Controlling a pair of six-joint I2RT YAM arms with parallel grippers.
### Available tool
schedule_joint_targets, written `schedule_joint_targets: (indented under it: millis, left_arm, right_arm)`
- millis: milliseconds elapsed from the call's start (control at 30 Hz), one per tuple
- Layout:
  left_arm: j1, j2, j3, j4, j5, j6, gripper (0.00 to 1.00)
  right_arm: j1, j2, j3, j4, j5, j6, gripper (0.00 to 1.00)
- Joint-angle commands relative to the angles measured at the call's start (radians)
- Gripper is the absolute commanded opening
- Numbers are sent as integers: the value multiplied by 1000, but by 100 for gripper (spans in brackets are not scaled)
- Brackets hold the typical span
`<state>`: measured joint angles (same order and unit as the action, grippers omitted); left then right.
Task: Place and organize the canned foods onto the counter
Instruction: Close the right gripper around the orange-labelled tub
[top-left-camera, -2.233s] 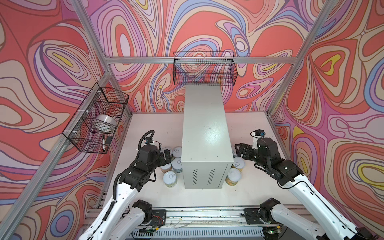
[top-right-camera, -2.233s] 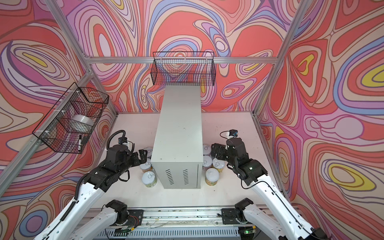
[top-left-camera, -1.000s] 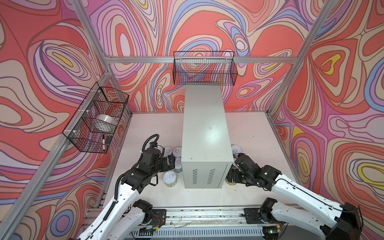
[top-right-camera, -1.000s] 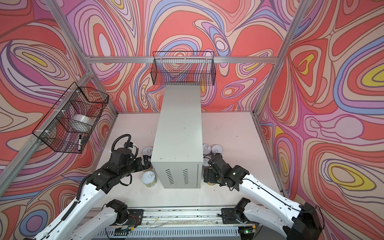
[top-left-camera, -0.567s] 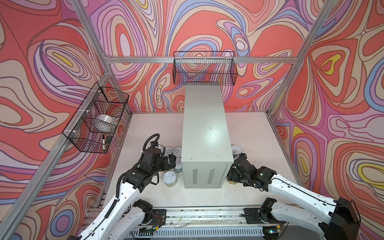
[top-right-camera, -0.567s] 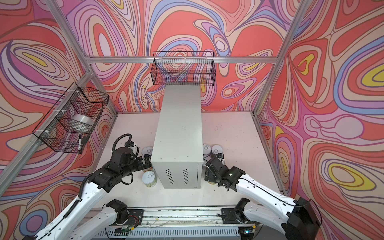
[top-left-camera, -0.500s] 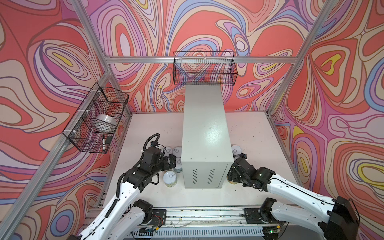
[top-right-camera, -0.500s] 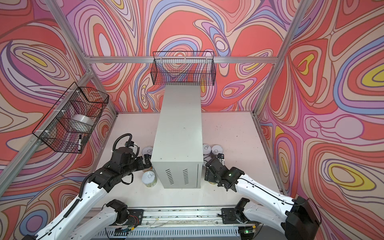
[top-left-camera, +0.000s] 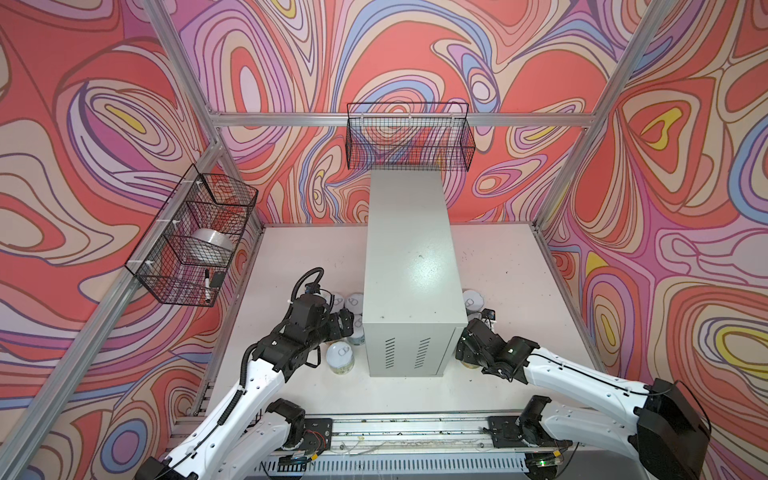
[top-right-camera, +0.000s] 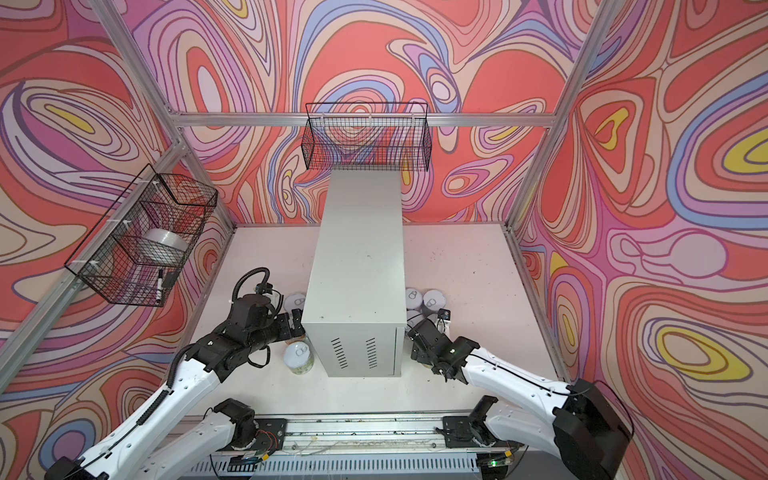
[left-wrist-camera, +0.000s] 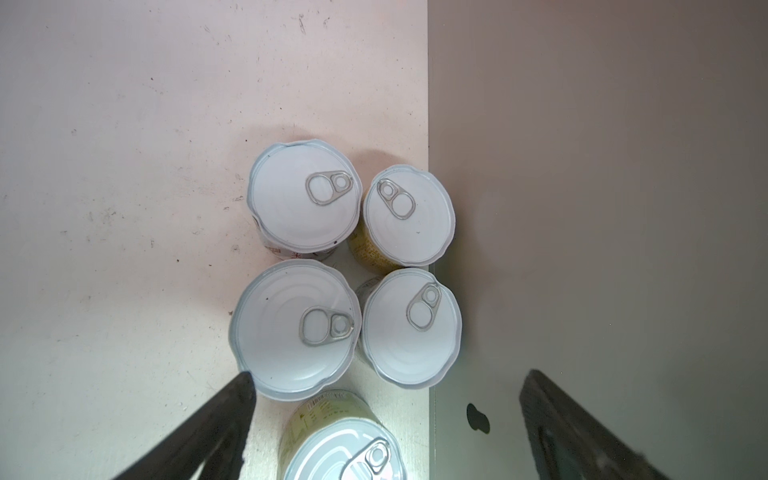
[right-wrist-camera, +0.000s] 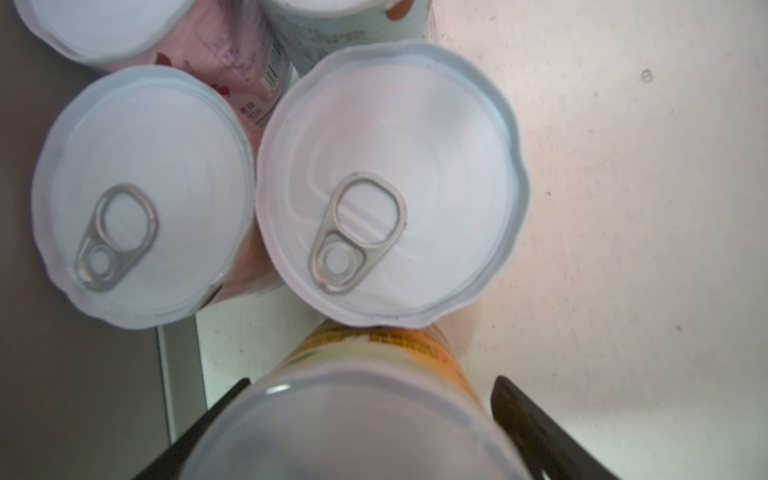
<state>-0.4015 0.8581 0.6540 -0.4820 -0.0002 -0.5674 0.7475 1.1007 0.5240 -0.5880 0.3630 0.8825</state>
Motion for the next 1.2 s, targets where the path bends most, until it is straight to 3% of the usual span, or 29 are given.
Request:
schedule_joint_targets:
  millis: [0,500,600,800,1167]
  left_arm:
    - [-7,10,-5,34,-1,14,100]
    - [-6,50,-7,72,-1,20,100]
    - [-6,53,-4,79,-5,24,99]
    - [-6,51,6,73,-7,30,98]
    - [-6,57,72,14,-8,38,97]
  right_arm:
    - [9,23,-1,31,45,-11,91]
    - [21,107,23,53,19,-34,82]
    - [26,111,26,45,23,-31,68]
    - [27,59,31,2,24,-21,0]
    - [27,-171,263,-358,12,-51,0]
